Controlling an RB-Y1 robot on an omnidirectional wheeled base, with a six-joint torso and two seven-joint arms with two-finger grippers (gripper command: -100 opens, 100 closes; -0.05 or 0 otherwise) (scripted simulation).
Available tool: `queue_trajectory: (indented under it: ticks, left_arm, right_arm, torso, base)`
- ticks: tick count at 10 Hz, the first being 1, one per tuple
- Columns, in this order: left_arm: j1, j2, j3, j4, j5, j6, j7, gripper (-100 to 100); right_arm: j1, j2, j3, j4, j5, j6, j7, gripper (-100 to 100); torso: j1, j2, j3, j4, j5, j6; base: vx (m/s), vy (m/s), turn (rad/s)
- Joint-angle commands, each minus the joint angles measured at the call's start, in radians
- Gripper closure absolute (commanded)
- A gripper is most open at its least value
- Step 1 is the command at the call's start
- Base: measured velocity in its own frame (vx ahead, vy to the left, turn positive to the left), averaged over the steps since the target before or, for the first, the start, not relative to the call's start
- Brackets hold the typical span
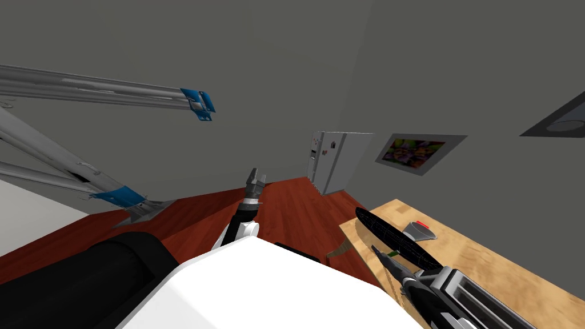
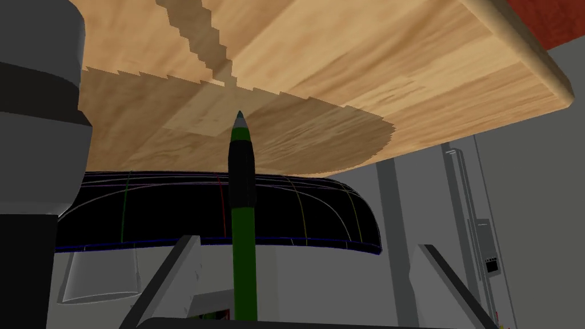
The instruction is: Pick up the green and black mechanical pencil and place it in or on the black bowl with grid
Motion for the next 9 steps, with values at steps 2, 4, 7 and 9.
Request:
queue_trajectory:
  ticks: [2,4,7,9]
  left_arm:
    - [0.0,0.0,0.0,0.0,0.0,0.0,0.0,0]
    - [0.0,0.0,0.0,0.0,0.0,0.0,0.0,0]
    - [0.0,0.0,0.0,0.0,0.0,0.0,0.0,0]
    - [0.0,0.0,0.0,0.0,0.0,0.0,0.0,0]
  right_arm:
    - [-0.01,-0.019,0.005,0.033,0.008,0.004,0.004,-100]
    - [-0.03,0.001,0.0,0.068,0.021,-0.002,0.014,-100]
    - [-0.038,0.012,-0.002,0.083,0.026,-0.007,0.018,100]
    - [-0.037,0.01,-0.003,0.084,0.026,-0.006,0.018,100]
  torso:
    - [0.0,0.0,0.0,0.0,0.0,0.0]
    - [0.0,0.001,0.001,0.0,0.0,0.0]
    - [-0.001,0.0,0.0,0.0,0.0,0.0]
    - [0.001,0.001,0.001,0.001,-0.001,-0.001]
  base:
    - [0.019,0.002,0.053]
    - [0.008,-0.007,0.021]
    - [0.017,-0.013,0.029]
    - [0.0,-0.002,0.002]
